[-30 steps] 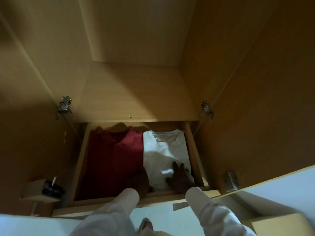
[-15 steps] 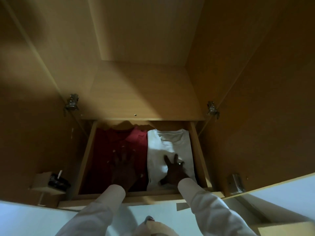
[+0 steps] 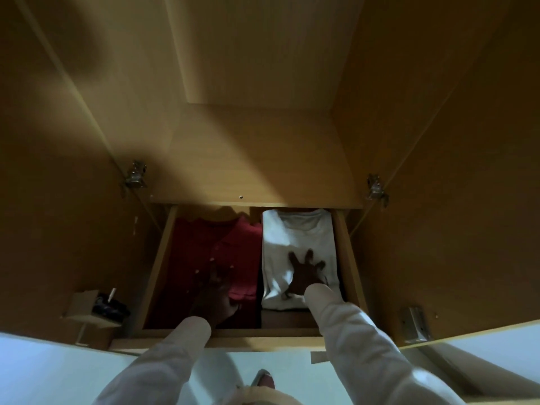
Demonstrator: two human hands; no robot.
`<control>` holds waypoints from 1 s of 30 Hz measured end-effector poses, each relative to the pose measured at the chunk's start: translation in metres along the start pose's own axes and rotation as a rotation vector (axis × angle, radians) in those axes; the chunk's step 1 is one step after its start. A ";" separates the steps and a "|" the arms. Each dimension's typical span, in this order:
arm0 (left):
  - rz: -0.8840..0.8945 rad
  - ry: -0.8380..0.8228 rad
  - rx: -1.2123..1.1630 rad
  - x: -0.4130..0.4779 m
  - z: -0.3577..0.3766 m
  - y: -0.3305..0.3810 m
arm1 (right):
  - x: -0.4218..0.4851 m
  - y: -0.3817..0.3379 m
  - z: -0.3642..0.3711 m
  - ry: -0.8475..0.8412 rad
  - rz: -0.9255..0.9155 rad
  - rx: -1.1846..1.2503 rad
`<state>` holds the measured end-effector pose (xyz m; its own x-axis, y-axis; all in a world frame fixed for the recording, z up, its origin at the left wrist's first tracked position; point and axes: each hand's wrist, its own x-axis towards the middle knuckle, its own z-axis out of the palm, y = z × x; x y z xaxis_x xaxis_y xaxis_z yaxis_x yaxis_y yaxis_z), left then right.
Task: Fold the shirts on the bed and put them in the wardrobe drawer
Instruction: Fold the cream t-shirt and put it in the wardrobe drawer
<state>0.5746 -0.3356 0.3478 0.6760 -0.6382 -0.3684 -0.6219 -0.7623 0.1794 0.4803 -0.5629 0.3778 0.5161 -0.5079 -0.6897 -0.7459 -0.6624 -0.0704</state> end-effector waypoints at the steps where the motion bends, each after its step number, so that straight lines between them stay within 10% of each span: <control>1: 0.000 0.014 -0.019 -0.001 -0.001 0.001 | 0.002 0.000 -0.003 -0.001 0.005 -0.007; 10: 0.042 0.101 -0.195 -0.029 -0.016 -0.017 | -0.005 -0.007 0.003 0.088 -0.027 -0.001; 18: -0.078 0.223 -0.388 -0.084 -0.021 -0.046 | -0.032 -0.104 0.066 0.363 -0.839 0.066; 30: -0.053 0.264 -0.372 -0.101 -0.025 -0.049 | 0.035 -0.141 0.076 0.234 -0.669 -0.243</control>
<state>0.5462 -0.2367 0.3988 0.8105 -0.5664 -0.1494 -0.4322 -0.7504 0.5002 0.5714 -0.4456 0.3083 0.9233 -0.0399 -0.3821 -0.1412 -0.9602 -0.2410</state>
